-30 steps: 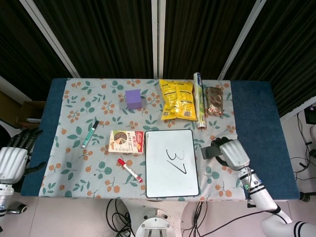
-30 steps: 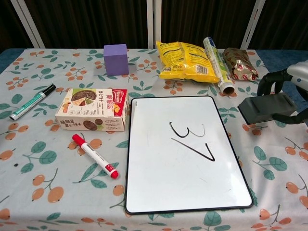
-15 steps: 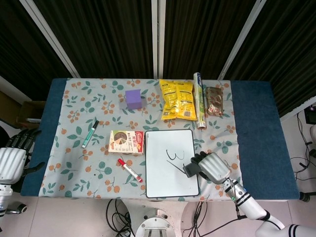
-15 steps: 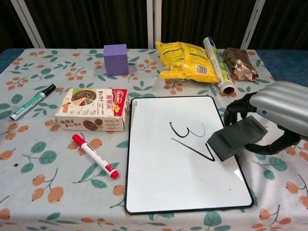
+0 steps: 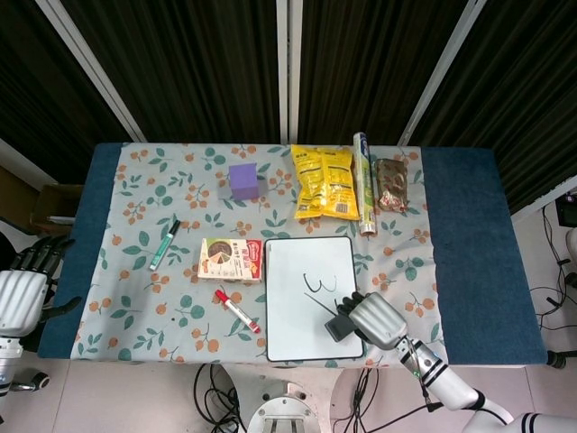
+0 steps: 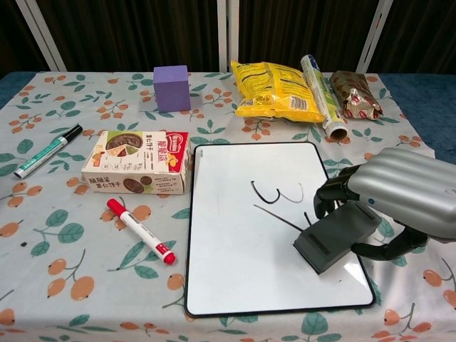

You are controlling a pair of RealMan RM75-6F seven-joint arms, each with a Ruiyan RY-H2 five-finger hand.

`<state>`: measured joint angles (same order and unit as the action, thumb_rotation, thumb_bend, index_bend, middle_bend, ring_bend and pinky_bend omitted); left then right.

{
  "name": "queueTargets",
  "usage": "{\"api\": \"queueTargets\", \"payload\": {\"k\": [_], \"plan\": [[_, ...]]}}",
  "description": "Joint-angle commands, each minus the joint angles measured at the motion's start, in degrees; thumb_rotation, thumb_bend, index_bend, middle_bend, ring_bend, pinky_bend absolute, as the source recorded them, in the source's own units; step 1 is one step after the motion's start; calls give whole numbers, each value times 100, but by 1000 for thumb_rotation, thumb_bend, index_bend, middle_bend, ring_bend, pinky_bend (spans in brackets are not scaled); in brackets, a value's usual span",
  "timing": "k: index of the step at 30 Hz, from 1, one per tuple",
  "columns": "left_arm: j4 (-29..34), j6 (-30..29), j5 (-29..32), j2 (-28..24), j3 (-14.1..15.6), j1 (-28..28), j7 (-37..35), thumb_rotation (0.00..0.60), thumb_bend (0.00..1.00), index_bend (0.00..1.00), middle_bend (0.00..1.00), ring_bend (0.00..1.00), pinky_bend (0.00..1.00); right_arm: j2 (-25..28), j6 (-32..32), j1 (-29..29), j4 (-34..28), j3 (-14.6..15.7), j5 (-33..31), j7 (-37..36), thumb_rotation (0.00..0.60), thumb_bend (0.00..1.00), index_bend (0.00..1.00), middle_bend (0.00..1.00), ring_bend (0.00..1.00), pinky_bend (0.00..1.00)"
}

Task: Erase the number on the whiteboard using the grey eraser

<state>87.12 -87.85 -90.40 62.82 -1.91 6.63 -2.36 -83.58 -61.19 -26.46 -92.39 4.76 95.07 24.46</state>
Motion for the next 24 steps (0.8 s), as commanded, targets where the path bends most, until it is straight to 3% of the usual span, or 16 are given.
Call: {"api": "queueTargets", "payload": {"k": [1, 12, 24], "plan": [[-21, 12, 9, 4, 7, -4, -15, 600, 17, 139, 124, 117, 214, -120, 105, -48, 52, -29, -60, 63, 600, 359, 895, 726, 634, 711], [-108, -35, 29, -6, -16, -24, -138, 600, 16, 139, 124, 117, 214, -598, 320, -284, 340, -341, -249, 316, 600, 360, 896, 727, 634, 711], [-114, -63, 53, -80, -30, -48, -177, 600, 16, 139, 124, 117, 214, -1375, 621, -782, 1061, -978, -734, 305, 600, 359, 897, 727, 635, 711]]}}
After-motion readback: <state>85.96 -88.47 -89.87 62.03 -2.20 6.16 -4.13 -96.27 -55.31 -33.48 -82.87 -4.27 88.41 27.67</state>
